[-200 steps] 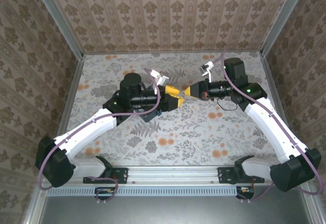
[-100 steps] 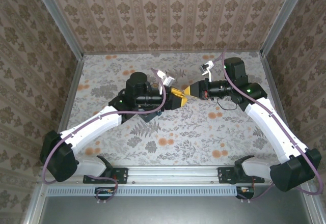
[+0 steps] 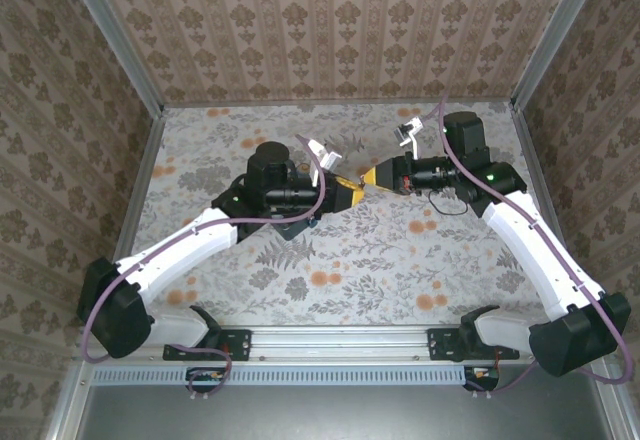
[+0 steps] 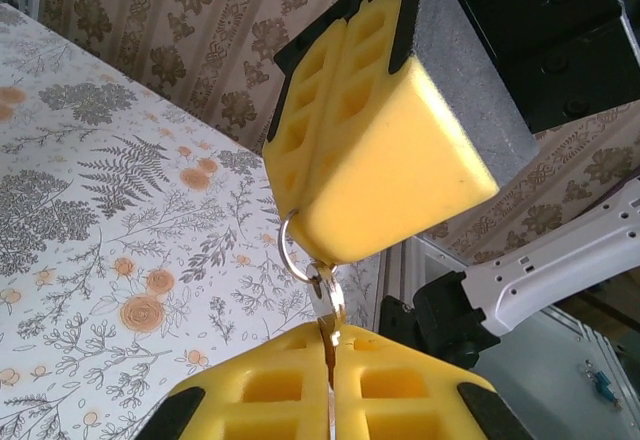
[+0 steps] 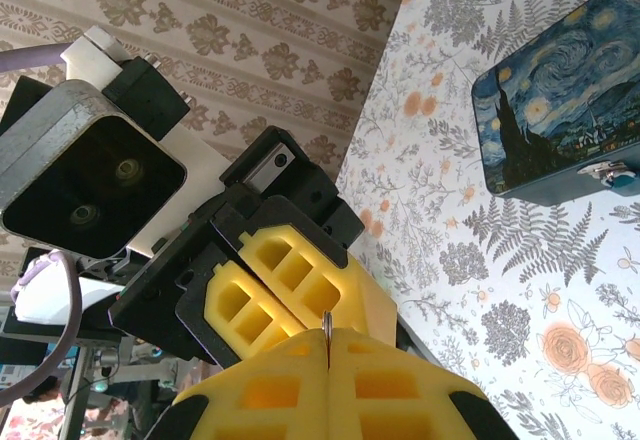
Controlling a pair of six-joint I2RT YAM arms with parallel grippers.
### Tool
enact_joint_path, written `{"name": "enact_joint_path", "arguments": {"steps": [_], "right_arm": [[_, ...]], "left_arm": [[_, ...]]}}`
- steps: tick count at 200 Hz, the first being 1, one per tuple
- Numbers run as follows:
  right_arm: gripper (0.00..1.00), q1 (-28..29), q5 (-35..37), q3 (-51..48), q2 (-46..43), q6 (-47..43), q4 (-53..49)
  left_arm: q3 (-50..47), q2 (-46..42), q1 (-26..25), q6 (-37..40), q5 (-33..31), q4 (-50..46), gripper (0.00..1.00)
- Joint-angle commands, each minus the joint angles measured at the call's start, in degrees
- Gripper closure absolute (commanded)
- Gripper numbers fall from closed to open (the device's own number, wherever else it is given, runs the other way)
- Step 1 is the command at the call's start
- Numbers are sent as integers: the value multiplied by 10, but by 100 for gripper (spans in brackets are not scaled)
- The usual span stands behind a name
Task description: Unlock a padlock with a key
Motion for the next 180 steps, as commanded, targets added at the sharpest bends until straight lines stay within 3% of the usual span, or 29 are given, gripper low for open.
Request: {"name": "enact_joint_path", "arguments": {"steps": [1, 21, 34, 56, 90, 141, 149, 163, 180], "right_arm": [[100, -3, -16, 7, -9, 0, 2], [100, -3, -17, 6, -10, -3, -2], [100, -2, -19, 5, -10, -3, -1], [100, -3, -21, 3, -10, -3, 0], [100, -3, -22, 0, -10, -3, 1], [100, -3, -25, -6, -10, 4, 11], [100, -3, -26, -6, -11, 5, 12], [100, -2, -26, -7, -12, 5, 11], [100, -3, -26, -7, -12, 4, 10]], "left_arm": [[5, -20, 4, 13, 4, -4, 89], [3, -22, 5, 15, 1, -7, 87], [3, -24, 5, 15, 2, -7, 79], [5, -25, 6, 16, 2, -9, 79], [6, -25, 8, 17, 4, -11, 89], [4, -22, 8, 12, 0, -1, 95], [3, -20, 8, 10, -3, 3, 88], [3, -20, 8, 9, -17, 3, 64], [2, -19, 8, 9, -20, 10, 50]]}}
